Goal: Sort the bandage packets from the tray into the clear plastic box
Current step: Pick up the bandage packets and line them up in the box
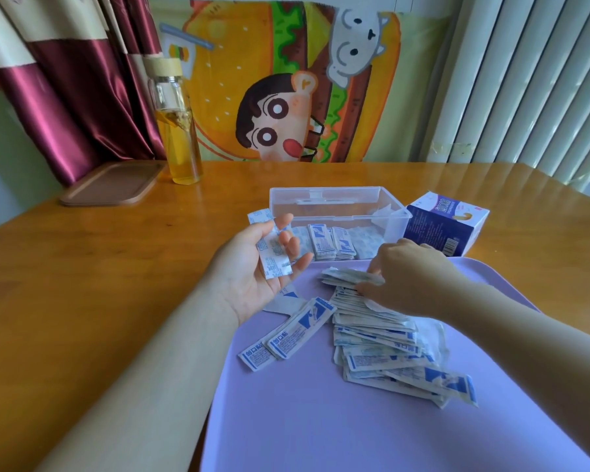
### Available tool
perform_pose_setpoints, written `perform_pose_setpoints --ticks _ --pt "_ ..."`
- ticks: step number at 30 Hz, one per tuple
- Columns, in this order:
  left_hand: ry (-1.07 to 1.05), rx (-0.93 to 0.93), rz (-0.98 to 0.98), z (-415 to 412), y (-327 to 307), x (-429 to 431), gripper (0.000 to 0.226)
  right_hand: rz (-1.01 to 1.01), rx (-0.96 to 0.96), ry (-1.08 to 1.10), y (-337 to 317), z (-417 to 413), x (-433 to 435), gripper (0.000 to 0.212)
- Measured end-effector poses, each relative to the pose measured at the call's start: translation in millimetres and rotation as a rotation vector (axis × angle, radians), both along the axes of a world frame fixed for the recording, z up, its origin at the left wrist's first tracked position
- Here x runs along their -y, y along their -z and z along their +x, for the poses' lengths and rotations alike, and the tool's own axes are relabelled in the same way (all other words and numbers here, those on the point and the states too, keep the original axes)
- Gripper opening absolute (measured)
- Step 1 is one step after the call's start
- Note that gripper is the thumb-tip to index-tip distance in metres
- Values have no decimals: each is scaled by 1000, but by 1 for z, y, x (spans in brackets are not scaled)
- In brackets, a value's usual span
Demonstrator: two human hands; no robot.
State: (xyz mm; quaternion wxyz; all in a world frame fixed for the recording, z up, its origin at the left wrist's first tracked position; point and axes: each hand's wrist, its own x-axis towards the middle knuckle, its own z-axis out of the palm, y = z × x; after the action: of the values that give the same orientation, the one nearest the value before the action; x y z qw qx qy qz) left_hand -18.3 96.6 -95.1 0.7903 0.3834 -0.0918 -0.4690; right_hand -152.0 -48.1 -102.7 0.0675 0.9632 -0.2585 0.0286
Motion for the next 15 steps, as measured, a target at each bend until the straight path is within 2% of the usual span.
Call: perform_pose_setpoints --ticks 5,10,13,15 --pt "3 -2 -1 0 0 0 26 -123 4 -66 8 1 -1 36" --pt "4 -10 -1 -1 0 0 26 -157 19 -167 13 2 6 30" --pt "12 -13 1 0 0 0 26 -153 89 -202 14 1 11 22" --pt "23 -14 6 0 1 0 25 -150 175 -182 11 -2 11 25"
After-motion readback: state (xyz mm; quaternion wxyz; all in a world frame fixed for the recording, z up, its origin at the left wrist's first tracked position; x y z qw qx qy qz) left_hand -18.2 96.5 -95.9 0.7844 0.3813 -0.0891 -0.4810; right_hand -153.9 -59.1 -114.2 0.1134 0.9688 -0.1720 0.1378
